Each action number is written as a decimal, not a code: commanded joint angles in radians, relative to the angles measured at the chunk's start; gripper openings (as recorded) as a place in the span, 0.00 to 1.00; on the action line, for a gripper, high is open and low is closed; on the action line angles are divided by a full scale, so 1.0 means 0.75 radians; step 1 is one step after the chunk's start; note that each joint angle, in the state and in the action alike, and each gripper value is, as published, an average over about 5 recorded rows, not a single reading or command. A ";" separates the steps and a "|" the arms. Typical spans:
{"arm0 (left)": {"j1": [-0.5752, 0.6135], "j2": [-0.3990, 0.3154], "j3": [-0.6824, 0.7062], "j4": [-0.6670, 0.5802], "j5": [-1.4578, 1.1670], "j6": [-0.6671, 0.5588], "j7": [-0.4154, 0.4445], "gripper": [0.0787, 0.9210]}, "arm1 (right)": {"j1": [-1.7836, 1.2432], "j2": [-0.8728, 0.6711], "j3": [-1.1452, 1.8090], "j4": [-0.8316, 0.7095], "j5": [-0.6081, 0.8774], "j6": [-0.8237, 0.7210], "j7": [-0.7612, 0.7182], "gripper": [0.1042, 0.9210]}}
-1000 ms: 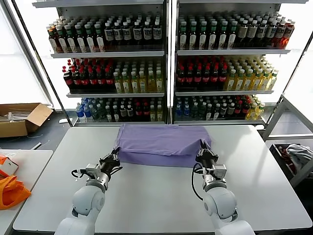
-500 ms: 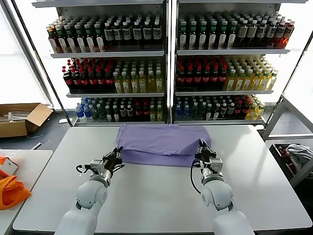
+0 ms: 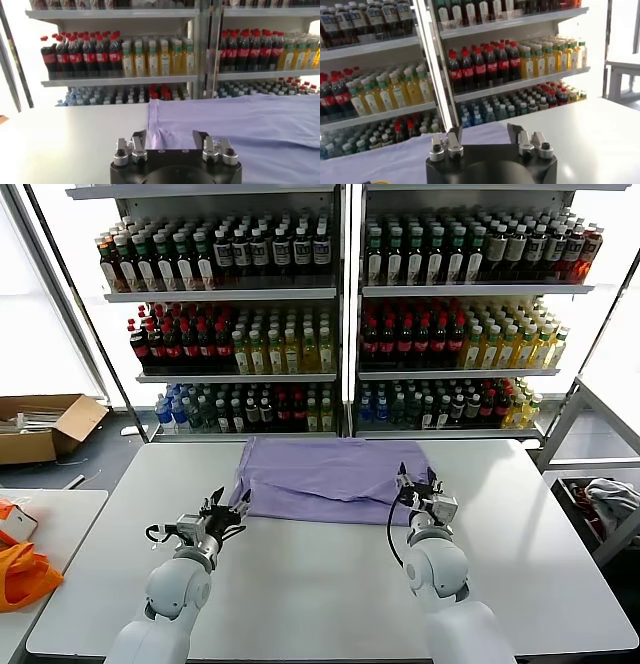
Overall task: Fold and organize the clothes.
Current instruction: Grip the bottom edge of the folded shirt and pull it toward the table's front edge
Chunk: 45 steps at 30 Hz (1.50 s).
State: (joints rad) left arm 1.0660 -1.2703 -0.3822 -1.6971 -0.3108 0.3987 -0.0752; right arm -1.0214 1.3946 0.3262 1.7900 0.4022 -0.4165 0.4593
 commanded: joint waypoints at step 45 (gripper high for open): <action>-0.036 0.046 0.037 0.078 -0.037 0.114 -0.044 0.88 | -0.096 -0.083 0.002 -0.021 -0.024 -0.216 0.046 0.84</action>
State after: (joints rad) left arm 1.0435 -1.2381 -0.3574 -1.6491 -0.3353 0.4811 -0.1063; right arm -1.1040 1.3269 0.3298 1.7938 0.3847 -0.5749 0.4922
